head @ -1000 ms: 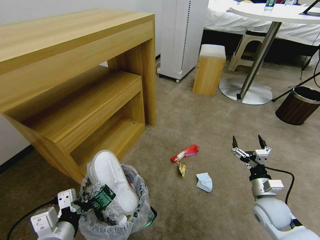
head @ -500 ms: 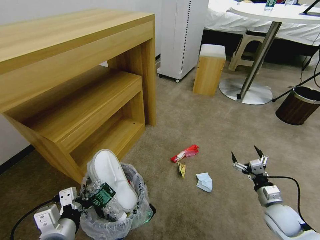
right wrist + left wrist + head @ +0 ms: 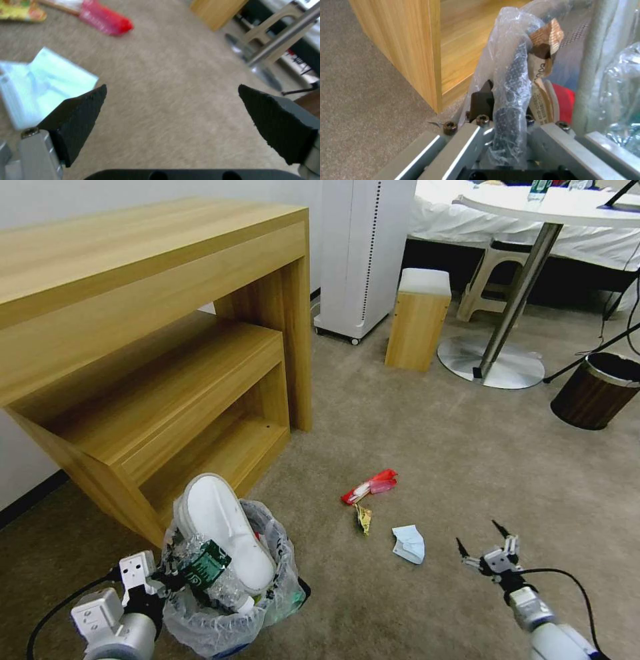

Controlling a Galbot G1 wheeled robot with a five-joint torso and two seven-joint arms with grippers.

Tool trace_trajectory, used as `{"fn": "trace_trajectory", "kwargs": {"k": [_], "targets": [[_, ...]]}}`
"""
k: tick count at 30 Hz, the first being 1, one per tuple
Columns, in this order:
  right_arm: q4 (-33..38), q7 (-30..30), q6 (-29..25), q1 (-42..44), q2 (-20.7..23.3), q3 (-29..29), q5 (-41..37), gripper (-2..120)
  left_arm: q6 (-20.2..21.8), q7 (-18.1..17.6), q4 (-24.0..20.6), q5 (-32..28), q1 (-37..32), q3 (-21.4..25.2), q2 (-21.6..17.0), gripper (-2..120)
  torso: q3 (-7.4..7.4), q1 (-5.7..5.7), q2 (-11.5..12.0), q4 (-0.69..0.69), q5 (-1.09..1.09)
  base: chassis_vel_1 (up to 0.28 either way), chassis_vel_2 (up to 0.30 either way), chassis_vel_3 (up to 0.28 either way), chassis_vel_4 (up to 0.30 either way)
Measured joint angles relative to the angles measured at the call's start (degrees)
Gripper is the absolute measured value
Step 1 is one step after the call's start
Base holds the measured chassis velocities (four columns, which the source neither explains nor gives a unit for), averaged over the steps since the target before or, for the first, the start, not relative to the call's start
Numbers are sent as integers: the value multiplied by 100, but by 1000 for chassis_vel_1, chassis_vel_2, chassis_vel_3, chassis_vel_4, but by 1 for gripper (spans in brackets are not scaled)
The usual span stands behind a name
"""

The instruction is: Pick up the trash bin and place the garbage on the floor into it.

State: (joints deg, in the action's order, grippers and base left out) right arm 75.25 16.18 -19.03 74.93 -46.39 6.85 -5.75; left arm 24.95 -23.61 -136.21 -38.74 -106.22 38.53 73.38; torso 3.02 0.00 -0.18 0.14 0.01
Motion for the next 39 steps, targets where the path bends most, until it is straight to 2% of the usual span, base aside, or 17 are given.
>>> {"fn": "trace_trajectory", "kwargs": {"k": [5, 8, 11, 21, 29, 39], "targets": [[-287, 63, 43, -408, -25, -553, -119, 100, -68, 29, 29, 36, 3, 2, 54, 0, 0, 0, 0, -1, 0, 0, 0, 0, 0], [-683, 20, -51, -966, -37, -1141, -206, 100, -144, 66, 76, 121, 11, -17, 148, 0, 0, 0, 0, -2, 1, 0, 0, 0, 0], [-845, -26, -77, -1206, -85, -1375, -256, 100, -177, 75, 81, 160, 11, -31, 193, 0, 0, 0, 0, -2, 0, 0, 0, 0, 0], [-717, -281, -280, -1194, -162, -1526, -291, 100, -205, 92, 94, 166, 61, -12, 180, 0, 0, 0, 0, -1, 0, 0, 0, 0, 0], [-1073, -616, -582, -1218, -247, -1654, -288, 100, -213, 96, 84, 142, 77, -3, 167, 0, 0, 0, 0, 0, 0, 0, 0, 0, 0], [-1668, -682, -690, -1406, -480, -1720, -260, 100, -269, 99, 68, 113, 47, 38, 109, 0, 0, 0, 0, -1, -1, 0, 0, 0, 0]]}}
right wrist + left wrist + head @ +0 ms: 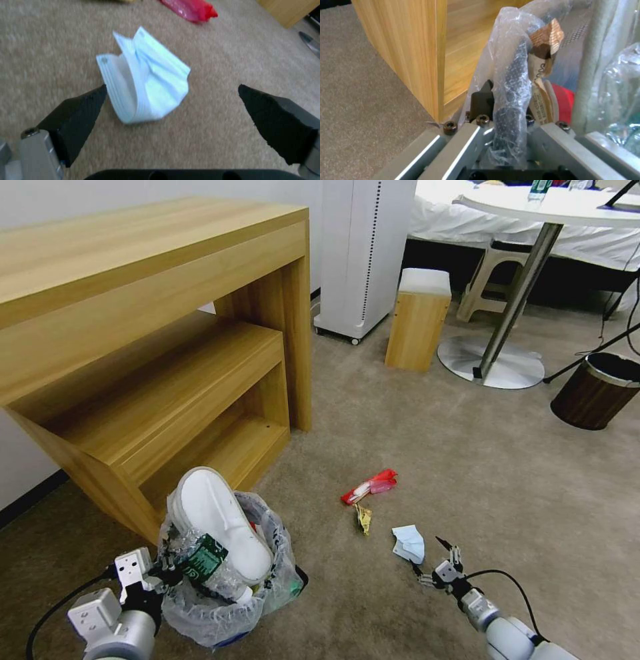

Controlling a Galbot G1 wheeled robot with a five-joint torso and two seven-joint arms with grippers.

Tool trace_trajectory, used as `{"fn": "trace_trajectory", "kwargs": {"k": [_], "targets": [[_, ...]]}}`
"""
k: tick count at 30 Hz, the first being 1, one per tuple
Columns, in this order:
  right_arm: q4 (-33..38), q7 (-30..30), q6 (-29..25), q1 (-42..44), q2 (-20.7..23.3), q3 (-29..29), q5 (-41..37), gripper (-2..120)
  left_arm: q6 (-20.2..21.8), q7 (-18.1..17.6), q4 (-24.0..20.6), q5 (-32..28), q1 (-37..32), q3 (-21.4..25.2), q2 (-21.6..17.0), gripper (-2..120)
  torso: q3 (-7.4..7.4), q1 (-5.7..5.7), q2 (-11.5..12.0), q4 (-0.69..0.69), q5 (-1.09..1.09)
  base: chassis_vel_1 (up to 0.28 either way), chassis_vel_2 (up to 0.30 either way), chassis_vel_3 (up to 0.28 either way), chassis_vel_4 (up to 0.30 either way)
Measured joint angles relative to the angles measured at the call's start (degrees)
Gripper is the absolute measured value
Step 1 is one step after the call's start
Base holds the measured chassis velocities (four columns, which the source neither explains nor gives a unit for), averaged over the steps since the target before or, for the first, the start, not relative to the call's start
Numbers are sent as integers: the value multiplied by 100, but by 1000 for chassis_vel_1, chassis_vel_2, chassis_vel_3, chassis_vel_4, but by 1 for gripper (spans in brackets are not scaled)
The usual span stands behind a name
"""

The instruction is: Pick up the trash bin and place the garbage on the floor into it.

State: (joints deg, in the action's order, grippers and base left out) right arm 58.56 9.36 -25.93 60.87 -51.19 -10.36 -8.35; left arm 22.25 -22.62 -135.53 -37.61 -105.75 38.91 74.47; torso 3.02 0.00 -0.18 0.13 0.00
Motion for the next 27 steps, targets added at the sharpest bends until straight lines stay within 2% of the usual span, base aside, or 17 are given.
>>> {"fn": "trace_trajectory", "kwargs": {"k": [20, 23, 24, 26, 27], "targets": [[-691, 50, -173, -374, -307, -28, 121, 100, -103, 51, 4, 24, 4, -8, 48, 0, 0, 0, 0, 0, 0, 0, 0, 0, 0], [-932, 110, -230, -537, -402, -70, 140, 88, -108, 55, 4, 25, -5, -3, 54, 0, 0, 0, 0, 0, 0, 0, 0, 0, 0], [-932, 110, -230, -537, -402, -70, 140, 88, -108, 55, 4, 25, -5, -3, 54, 0, 0, 0, 0, 0, 0, 0, 0, 0, 0], [-1044, 121, -300, -598, -470, -73, 156, 77, -120, 60, 3, 26, -18, -1, 69, 0, 0, 0, 0, 0, 1, 0, 0, 0, 0], [-1044, 121, -300, -598, -470, -73, 156, 77, -120, 60, 3, 26, -18, -1, 69, 0, 0, 0, 0, 0, 1, 0, 0, 0, 0]]}}
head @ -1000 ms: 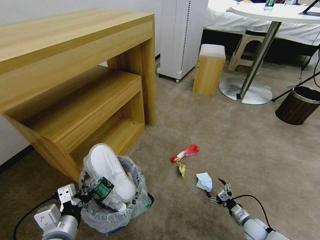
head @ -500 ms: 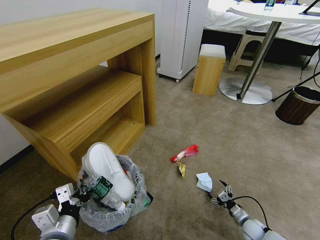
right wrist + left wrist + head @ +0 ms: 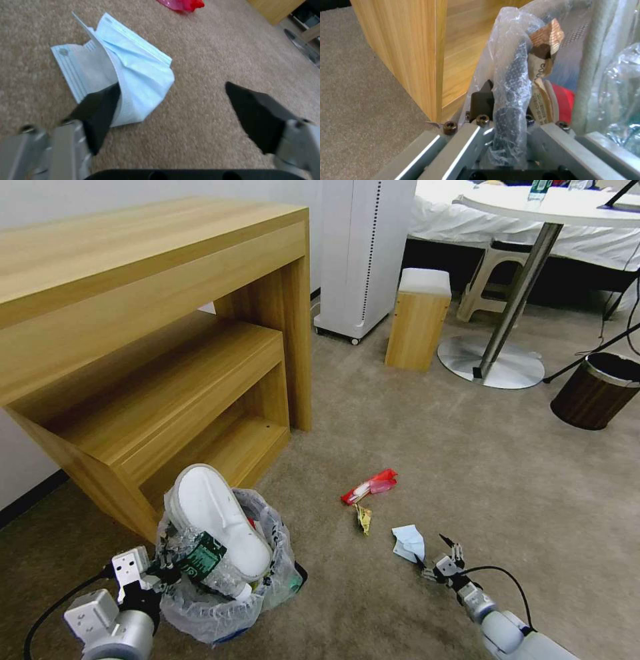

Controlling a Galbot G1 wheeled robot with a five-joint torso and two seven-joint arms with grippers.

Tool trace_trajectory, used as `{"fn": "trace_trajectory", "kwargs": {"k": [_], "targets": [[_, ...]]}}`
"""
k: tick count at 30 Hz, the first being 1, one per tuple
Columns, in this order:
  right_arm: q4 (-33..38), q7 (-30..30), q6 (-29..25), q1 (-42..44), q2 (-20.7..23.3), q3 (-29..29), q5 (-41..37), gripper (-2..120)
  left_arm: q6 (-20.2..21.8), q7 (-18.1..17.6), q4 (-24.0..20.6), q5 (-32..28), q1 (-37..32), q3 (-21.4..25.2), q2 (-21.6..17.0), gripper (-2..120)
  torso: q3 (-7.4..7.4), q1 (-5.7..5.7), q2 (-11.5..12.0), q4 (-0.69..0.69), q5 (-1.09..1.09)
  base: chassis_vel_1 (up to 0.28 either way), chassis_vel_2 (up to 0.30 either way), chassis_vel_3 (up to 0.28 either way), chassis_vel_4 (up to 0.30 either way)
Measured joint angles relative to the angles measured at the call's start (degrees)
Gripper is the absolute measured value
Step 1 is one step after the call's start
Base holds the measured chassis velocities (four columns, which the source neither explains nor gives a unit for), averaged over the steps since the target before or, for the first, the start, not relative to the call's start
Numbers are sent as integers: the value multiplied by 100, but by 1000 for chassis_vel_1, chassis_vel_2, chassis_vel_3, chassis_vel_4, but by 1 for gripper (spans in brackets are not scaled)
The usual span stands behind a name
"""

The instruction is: Pick up the trash bin and place the garbage on the floor into it.

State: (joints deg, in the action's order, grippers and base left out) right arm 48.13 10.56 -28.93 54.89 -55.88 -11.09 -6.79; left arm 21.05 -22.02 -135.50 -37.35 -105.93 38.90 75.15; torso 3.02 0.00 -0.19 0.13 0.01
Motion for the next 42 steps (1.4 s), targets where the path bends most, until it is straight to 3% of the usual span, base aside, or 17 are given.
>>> {"fn": "trace_trajectory", "kwargs": {"k": [19, 25, 33, 35, 36, 42], "targets": [[-154, -77, -360, 24, -85, 91, 216, 6, -45, 23, -32, 13, 7, -20, 37, 0, 0, 0, 0, 1, 0, 0, 0, 0, 0], [35, -138, -450, 117, -43, 147, 152, 0, -54, 30, -20, 33, 2, -18, 37, 0, 0, 0, 0, 0, -1, 0, 0, 0, 0], [1480, -317, -526, 597, 397, 441, -400, 0, -55, 30, 119, 44, 35, 1, -6, 0, 0, 0, 0, 1, -1, 0, 0, 0, 0], [2384, -422, -558, 844, 626, 650, -699, 0, -55, 30, 194, 50, 74, -4, -24, 0, 0, 0, 0, 1, -1, 0, 0, 0, 0], [2384, -422, -558, 844, 626, 650, -699, 0, -55, 30, 194, 50, 74, -4, -24, 0, 0, 0, 0, 1, -1, 0, 0, 0, 0], [4271, -619, -542, 941, 1104, 881, -1322, 0, -53, 26, 258, 82, 91, -23, -31, 0, -1, 0, 0, 0, -1, 0, 0, 0, 0]]}}
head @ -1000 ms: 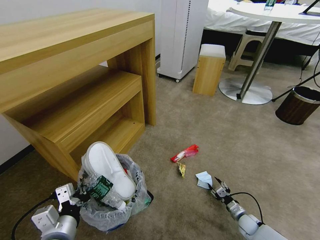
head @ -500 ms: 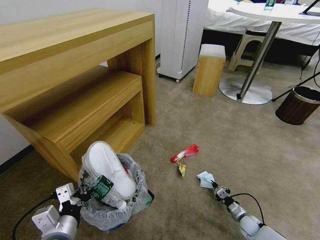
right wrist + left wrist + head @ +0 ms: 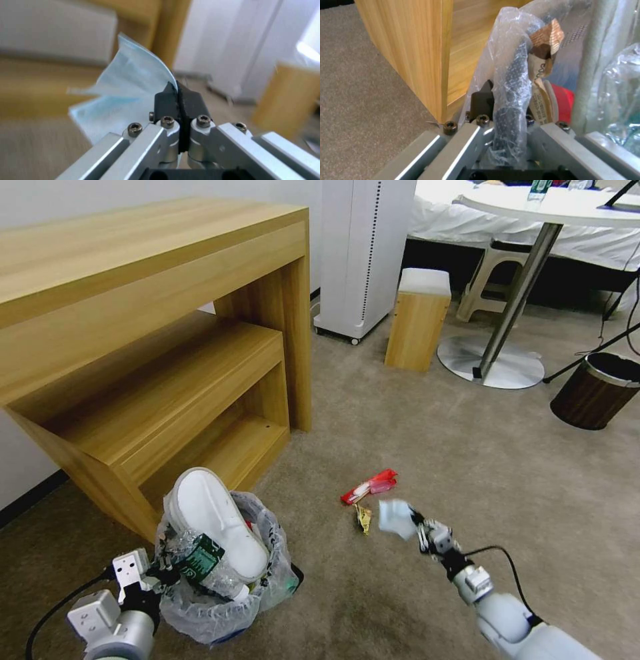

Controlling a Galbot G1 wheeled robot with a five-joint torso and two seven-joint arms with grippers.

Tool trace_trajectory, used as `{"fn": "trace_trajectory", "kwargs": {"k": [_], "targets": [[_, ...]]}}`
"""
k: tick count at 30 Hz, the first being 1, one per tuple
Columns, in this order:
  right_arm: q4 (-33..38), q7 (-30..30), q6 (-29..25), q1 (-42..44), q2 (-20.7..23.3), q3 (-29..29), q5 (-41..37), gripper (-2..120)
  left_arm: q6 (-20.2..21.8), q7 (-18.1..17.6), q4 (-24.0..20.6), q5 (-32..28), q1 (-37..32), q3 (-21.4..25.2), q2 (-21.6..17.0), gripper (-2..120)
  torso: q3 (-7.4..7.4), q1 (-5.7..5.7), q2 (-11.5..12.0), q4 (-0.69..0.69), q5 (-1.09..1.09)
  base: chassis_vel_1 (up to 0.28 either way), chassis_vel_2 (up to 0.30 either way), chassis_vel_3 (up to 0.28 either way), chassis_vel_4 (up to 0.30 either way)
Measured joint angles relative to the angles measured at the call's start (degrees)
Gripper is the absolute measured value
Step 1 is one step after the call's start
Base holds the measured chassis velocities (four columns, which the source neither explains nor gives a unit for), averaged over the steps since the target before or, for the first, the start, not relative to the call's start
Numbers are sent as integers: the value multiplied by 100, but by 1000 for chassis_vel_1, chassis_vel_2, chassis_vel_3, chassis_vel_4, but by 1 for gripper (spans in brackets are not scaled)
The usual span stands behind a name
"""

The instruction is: Pick up the trash bin and place the garbage on the floor into it.

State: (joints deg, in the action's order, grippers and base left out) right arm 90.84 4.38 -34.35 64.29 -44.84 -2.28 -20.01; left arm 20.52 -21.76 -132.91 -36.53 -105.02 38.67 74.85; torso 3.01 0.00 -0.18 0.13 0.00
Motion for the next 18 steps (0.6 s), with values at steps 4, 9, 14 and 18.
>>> {"fn": "trace_trajectory", "kwargs": {"k": [4, 9, 14, 18], "targets": [[937, -168, 50, -289, 252, -143, -490, 0, 19, 0, -7, 25, -9, -15, 24, 0, 0, 0, 0, 0, 2, 0, 0, 0, 0], [1415, -630, -80, -786, 442, -584, -1112, 0, 33, -1, -58, 31, -40, -18, 24, 0, 0, 0, 0, 0, 2, 0, 0, 0, 0], [1541, -1120, -249, -1521, 482, -1293, -1710, 0, 55, -3, -143, 28, -75, -17, 23, 0, 1, 0, 0, 0, 0, 0, 0, 0, 0], [1527, -1427, -327, -2333, 365, -2036, -2136, 0, 86, -10, -278, 25, -131, -25, 52, 0, 1, 0, 0, 0, 1, 0, 0, 0, 0]]}}
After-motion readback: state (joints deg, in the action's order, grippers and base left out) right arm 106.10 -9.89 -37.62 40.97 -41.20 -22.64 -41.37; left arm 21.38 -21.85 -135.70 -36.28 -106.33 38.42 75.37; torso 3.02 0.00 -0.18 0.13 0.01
